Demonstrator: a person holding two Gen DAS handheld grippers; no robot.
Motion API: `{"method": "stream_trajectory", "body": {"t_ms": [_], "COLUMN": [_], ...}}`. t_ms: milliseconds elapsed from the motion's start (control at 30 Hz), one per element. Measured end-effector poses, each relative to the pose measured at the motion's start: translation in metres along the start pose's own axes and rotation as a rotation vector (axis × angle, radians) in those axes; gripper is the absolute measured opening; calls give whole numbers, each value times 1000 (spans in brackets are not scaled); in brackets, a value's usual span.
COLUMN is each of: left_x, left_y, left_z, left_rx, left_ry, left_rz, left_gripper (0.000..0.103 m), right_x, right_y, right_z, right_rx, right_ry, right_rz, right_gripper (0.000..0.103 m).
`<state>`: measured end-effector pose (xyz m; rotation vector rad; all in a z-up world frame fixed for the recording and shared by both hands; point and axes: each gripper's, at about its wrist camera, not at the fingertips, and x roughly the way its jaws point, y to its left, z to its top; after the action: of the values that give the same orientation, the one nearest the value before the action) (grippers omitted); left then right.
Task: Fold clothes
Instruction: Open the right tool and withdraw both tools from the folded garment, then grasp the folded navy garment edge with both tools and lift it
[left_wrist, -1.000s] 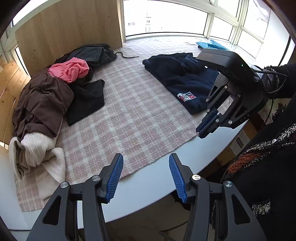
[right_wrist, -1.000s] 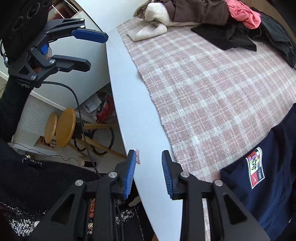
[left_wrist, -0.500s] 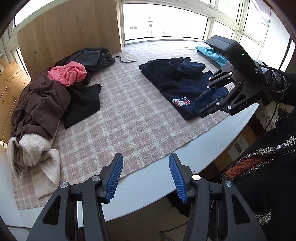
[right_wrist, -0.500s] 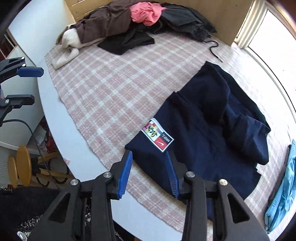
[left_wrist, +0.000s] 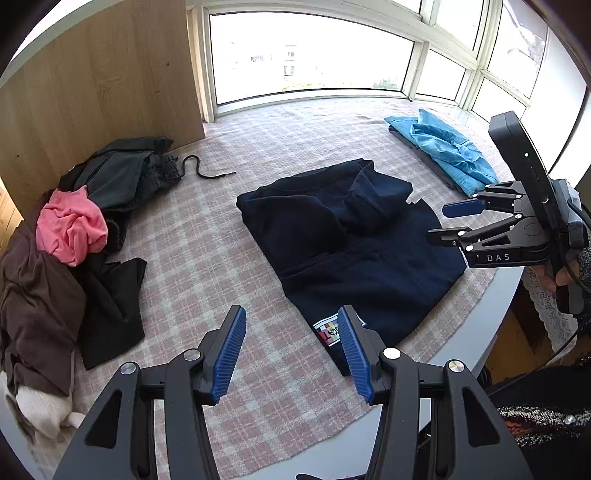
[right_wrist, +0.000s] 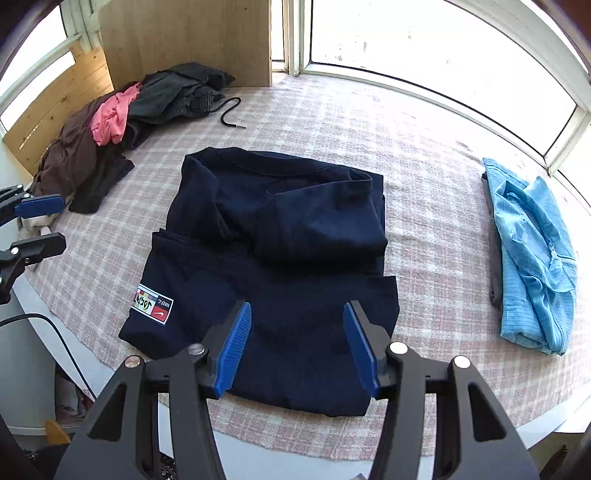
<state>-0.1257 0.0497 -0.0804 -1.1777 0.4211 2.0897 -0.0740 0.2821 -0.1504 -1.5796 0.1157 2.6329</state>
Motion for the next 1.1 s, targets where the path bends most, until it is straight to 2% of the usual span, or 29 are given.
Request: {"method": "stream_trajectory", "body": {"t_ms": [167,333,400,667,800,967,1100], "left_x": [21,55,73,145,166,182,185], "left_y": [1,23,34,56,61,61,56], "left_z": [34,66,76,97,105,108,107], "left_rx": [61,120,140,204,230,278,328], "left_ry": [23,55,77,207,238,258,247], "left_rz": [-20,-2,-4,-82,-107,-146,-149], "left_gripper": [50,50,50,50,49,49,48], "right_x": [7,15,29,112,141,158,159], "right_y": [-63,-126,-135,-119,-109,-95,-88], "right_z": [18,36,51,104,117,120,118], "right_rx": [-12,-24,-48,-198,-256,-352,-405], "right_ry": [-8,-16,-19,82,125,173,155], "right_rz": [82,165,209,341,398,429,429], "right_gripper": [52,52,52,52,52,52,49]}}
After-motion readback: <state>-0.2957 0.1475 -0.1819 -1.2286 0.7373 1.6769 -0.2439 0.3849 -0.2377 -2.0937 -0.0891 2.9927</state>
